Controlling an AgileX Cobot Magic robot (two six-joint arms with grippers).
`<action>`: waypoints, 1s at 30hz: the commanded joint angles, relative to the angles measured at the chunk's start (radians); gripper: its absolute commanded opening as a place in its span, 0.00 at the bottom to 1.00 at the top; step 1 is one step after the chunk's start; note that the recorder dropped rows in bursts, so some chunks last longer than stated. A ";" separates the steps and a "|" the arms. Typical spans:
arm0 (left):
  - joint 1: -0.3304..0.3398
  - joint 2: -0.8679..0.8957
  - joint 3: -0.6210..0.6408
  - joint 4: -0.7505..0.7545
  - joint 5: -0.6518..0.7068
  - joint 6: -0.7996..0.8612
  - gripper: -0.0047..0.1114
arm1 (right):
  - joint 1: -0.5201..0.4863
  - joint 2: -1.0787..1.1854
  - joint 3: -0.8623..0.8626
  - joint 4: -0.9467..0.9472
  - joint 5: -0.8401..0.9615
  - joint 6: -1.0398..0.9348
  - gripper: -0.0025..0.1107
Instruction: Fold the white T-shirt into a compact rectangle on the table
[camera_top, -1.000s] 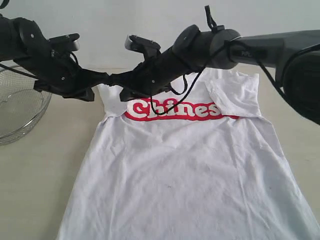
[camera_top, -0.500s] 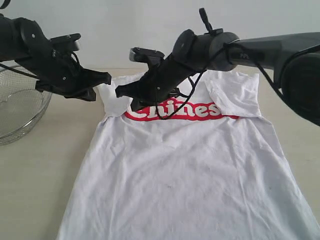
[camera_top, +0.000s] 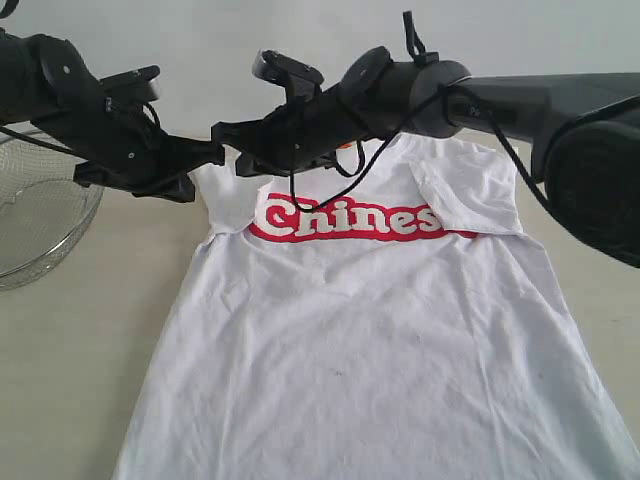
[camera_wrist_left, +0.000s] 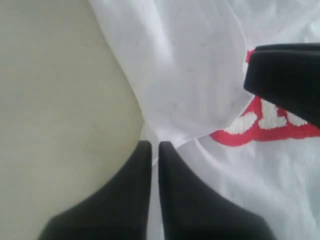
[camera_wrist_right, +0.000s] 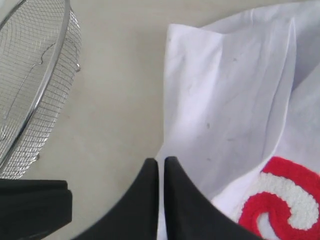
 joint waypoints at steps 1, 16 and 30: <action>-0.003 -0.005 0.006 -0.027 0.015 0.006 0.08 | -0.001 -0.010 -0.016 -0.029 0.016 0.023 0.02; -0.003 -0.005 0.006 -0.027 0.018 0.021 0.08 | -0.001 -0.001 -0.016 -0.184 0.088 0.088 0.02; -0.003 -0.005 0.006 -0.027 0.039 0.021 0.08 | -0.003 -0.001 -0.014 -0.522 0.194 0.281 0.02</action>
